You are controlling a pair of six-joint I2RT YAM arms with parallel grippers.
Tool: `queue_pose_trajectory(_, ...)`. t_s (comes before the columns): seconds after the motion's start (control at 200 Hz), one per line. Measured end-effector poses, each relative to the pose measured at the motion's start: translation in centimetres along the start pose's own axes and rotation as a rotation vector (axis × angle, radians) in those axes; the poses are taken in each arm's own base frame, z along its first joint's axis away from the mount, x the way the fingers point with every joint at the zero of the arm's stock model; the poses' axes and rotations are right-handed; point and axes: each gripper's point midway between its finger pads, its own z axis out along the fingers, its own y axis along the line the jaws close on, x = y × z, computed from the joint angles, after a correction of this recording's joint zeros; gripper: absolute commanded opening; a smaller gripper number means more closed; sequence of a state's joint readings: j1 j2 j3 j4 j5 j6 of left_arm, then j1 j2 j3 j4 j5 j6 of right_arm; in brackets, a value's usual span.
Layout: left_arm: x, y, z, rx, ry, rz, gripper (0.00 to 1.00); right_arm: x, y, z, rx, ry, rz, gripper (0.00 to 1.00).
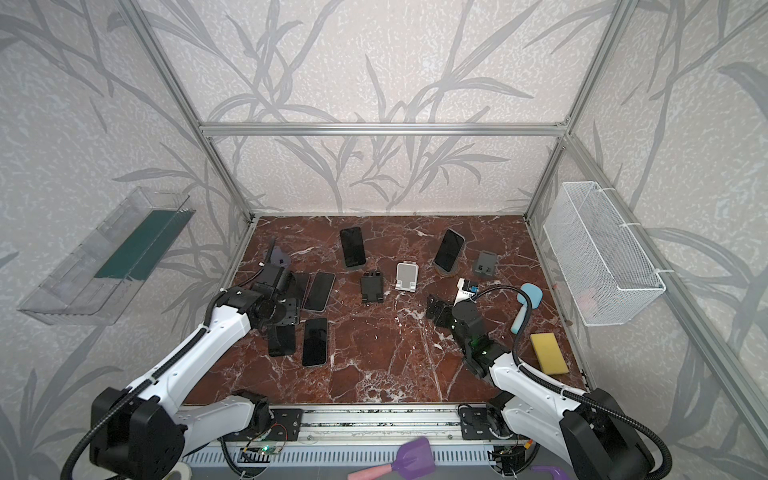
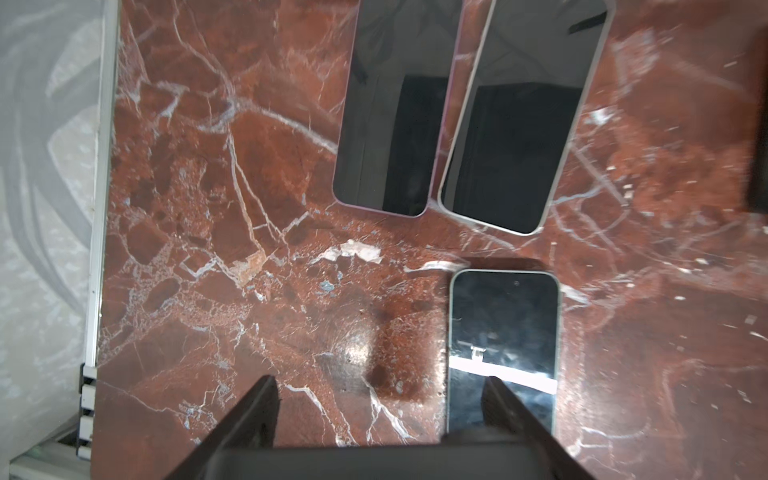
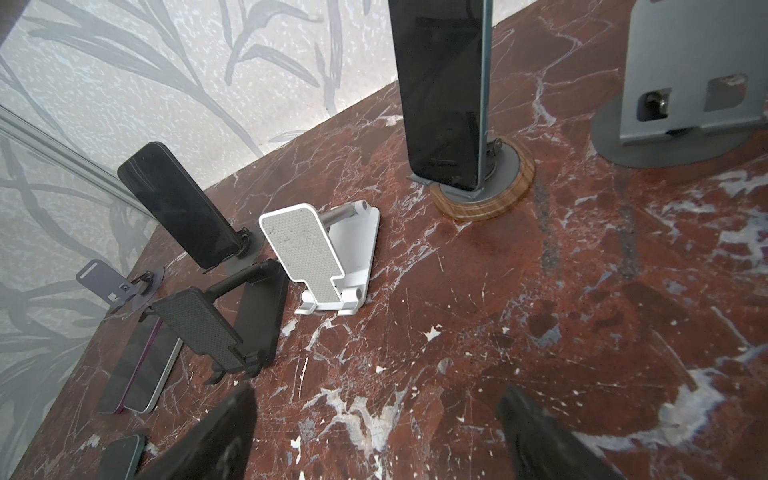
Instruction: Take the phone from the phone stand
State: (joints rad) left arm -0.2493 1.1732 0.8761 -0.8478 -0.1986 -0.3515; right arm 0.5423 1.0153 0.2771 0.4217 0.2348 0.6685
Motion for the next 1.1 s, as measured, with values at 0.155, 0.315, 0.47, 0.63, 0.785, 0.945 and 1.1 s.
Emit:
queue_pose_trajectory(0.155, 0.5, 0.5, 1.5, -0.018, 0.054, -0.029, 0.58, -0.1, 0.0, 0.0, -0.002, -0.002, 0.001, 0.91)
queue_pose_trajectory(0.315, 0.8, 0.5, 2.4, -0.02, 0.078, -0.046, 0.57, -0.1, 0.0, 0.0, -0.002, -0.002, 0.001, 0.91)
queue_pose_trajectory(0.47, 1.7, 0.3, 3.9, -0.034, 0.147, -0.046, 0.56, -0.1, 0.0, 0.0, -0.002, -0.002, 0.001, 0.91)
queue_pose_trajectory(0.63, 3.1, 0.5, 5.3, -0.069, 0.236, -0.046, 0.56, -0.1, 0.0, 0.0, -0.001, -0.002, 0.001, 0.91)
queue_pose_trajectory(0.785, 4.2, 0.7, 6.3, -0.095, 0.3, -0.05, 0.56, -0.3, 0.2, -0.1, -0.006, -0.009, 0.003, 0.91)
queue_pose_trajectory(0.945, 4.7, 0.7, 6.8, -0.097, 0.333, -0.056, 0.57, -0.5, 0.3, -0.3, -0.012, -0.018, 0.006, 0.91)
queue_pose_trajectory(1.1, 4.7, 0.5, 7.1, -0.071, 0.35, -0.068, 0.58, -0.5, 0.3, -0.3, -0.012, -0.017, 0.005, 0.91)
